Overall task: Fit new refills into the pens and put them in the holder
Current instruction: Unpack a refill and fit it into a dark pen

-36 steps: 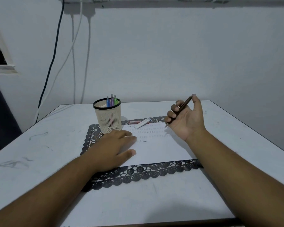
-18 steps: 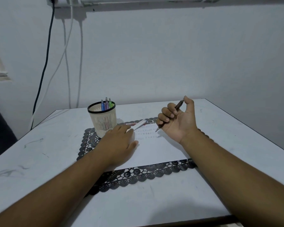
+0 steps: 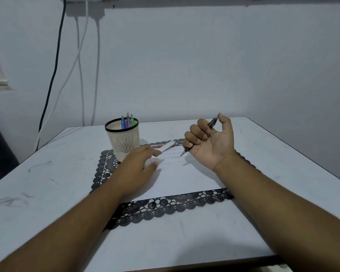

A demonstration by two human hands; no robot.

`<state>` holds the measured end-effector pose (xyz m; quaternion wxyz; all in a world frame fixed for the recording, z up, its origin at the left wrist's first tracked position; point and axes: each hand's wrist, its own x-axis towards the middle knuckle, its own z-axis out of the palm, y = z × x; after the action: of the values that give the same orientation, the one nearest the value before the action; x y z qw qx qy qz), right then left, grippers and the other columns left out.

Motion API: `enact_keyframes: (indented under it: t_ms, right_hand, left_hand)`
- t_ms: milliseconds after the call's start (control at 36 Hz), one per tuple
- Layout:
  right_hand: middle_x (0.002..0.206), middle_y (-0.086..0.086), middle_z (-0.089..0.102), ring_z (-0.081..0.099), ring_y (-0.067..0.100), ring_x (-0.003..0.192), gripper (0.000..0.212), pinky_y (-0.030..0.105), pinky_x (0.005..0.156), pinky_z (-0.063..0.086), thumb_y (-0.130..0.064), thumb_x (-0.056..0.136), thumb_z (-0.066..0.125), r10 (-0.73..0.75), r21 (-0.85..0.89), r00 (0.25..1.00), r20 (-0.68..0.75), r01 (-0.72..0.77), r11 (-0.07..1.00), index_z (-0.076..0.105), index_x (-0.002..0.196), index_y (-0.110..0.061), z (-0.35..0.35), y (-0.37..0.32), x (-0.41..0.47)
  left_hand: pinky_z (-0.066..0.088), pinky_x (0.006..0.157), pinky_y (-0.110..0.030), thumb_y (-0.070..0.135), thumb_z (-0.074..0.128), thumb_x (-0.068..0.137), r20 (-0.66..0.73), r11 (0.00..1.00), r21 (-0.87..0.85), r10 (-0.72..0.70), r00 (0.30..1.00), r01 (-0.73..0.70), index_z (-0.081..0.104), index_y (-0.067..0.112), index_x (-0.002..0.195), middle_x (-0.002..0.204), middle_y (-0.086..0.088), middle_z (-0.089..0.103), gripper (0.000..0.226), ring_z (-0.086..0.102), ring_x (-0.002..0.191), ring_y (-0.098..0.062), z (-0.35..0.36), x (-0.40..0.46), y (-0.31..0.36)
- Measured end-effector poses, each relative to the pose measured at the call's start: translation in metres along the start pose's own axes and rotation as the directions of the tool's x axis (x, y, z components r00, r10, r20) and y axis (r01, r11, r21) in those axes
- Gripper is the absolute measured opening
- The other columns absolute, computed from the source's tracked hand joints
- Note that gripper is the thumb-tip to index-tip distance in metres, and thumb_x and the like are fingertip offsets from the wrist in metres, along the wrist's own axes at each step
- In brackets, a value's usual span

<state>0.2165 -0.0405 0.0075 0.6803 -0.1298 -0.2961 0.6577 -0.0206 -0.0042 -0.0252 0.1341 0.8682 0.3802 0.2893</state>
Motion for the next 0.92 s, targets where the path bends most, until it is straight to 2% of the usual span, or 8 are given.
enact_keyframes:
  t_ms: [139, 194, 306, 444, 556, 694, 833, 917]
  right_hand:
    - [0.062, -0.001, 0.018, 0.019, 0.018, 0.059, 0.048, 0.033, 0.06, 0.022, -0.056, 0.088, 0.043, 0.021, 0.002, 0.999, 0.025, -0.021, 1.0, 0.029, 0.06, -0.019, 0.001, 0.0, -0.001]
    - [0.062, -0.001, 0.019, 0.019, 0.017, 0.06, 0.053, 0.033, 0.061, 0.02, -0.06, 0.091, 0.042, 0.026, 0.016, 0.999, 0.022, -0.027, 1.0, 0.029, 0.062, -0.019, 0.001, 0.002, -0.001]
    - [0.063, -0.001, 0.021, 0.021, 0.018, 0.059, 0.058, 0.033, 0.062, 0.021, -0.067, 0.091, 0.041, 0.059, 0.049, 0.997, 0.039, -0.061, 0.997, 0.03, 0.062, -0.018, 0.002, 0.007, 0.0]
    - [0.062, -0.001, 0.019, 0.019, 0.018, 0.061, 0.045, 0.034, 0.063, 0.019, -0.053, 0.086, 0.043, 0.062, 0.018, 0.994, 0.091, -0.064, 0.998, 0.032, 0.06, -0.018, 0.004, 0.013, 0.0]
    - [0.063, -0.001, 0.02, 0.02, 0.017, 0.061, 0.048, 0.034, 0.063, 0.019, -0.056, 0.088, 0.046, 0.054, 0.027, 0.993, 0.102, -0.057, 0.998, 0.031, 0.062, -0.018, 0.006, 0.015, -0.001]
    - [0.062, -0.001, 0.02, 0.02, 0.017, 0.06, 0.054, 0.034, 0.063, 0.02, -0.061, 0.093, 0.038, 0.085, 0.04, 0.992, 0.095, -0.089, 0.995, 0.03, 0.062, -0.018, 0.005, 0.019, 0.0]
    - [0.061, 0.0, 0.022, 0.02, 0.017, 0.06, 0.045, 0.035, 0.064, 0.018, -0.053, 0.086, 0.043, 0.089, 0.007, 0.987, 0.133, -0.091, 0.996, 0.026, 0.063, -0.019, 0.006, 0.023, -0.001]
    - [0.061, 0.0, 0.022, 0.022, 0.018, 0.059, 0.044, 0.035, 0.065, 0.017, -0.053, 0.085, 0.044, 0.088, 0.004, 0.985, 0.151, -0.089, 0.996, 0.026, 0.064, -0.019, 0.005, 0.025, -0.002]
  left_hand:
    - [0.035, 0.09, -0.009, 0.025, 0.063, 0.1, -0.026, 0.997, -0.004, 0.08, 0.996, -0.08, 0.069, 0.025, 0.126, 0.116, 0.018, 0.065, 0.027, 0.053, 0.112, 0.002, 0.001, 0.001, 0.004]
    - [0.035, 0.087, -0.006, 0.025, 0.065, 0.099, -0.036, 0.995, -0.032, 0.093, 0.995, -0.094, 0.071, 0.024, 0.124, 0.112, 0.018, 0.067, 0.025, 0.055, 0.109, 0.003, 0.002, 0.0, 0.006]
    - [0.041, 0.083, -0.011, 0.028, 0.069, 0.097, -0.052, 0.989, -0.115, 0.091, 0.994, -0.097, 0.075, 0.027, 0.117, 0.107, 0.019, 0.07, 0.021, 0.06, 0.104, 0.003, 0.003, -0.002, 0.013]
    - [0.045, 0.082, -0.018, 0.029, 0.073, 0.094, -0.051, 0.981, -0.17, 0.089, 0.995, -0.096, 0.076, 0.031, 0.11, 0.1, 0.021, 0.072, 0.016, 0.063, 0.101, -0.001, 0.004, -0.002, 0.018]
    - [0.048, 0.082, -0.022, 0.028, 0.075, 0.093, -0.05, 0.974, -0.212, 0.073, 0.996, -0.082, 0.077, 0.033, 0.102, 0.094, 0.024, 0.072, 0.011, 0.065, 0.096, -0.001, 0.004, -0.002, 0.02]
    - [0.048, 0.079, -0.02, 0.024, 0.074, 0.093, -0.044, 0.959, -0.278, 0.044, 0.998, -0.054, 0.077, 0.03, 0.098, 0.093, 0.023, 0.072, 0.008, 0.065, 0.09, -0.002, 0.005, -0.003, 0.024]
    - [0.045, 0.072, -0.016, 0.024, 0.074, 0.094, -0.035, 0.95, -0.313, 0.017, 0.999, -0.027, 0.077, 0.027, 0.09, 0.088, 0.016, 0.074, 0.005, 0.064, 0.081, 0.0, 0.003, -0.004, 0.027]
    - [0.046, 0.071, -0.021, 0.022, 0.074, 0.093, -0.025, 0.942, -0.336, -0.01, 1.0, 0.001, 0.076, 0.026, 0.087, 0.085, 0.013, 0.074, 0.008, 0.062, 0.074, -0.005, 0.004, -0.004, 0.027]
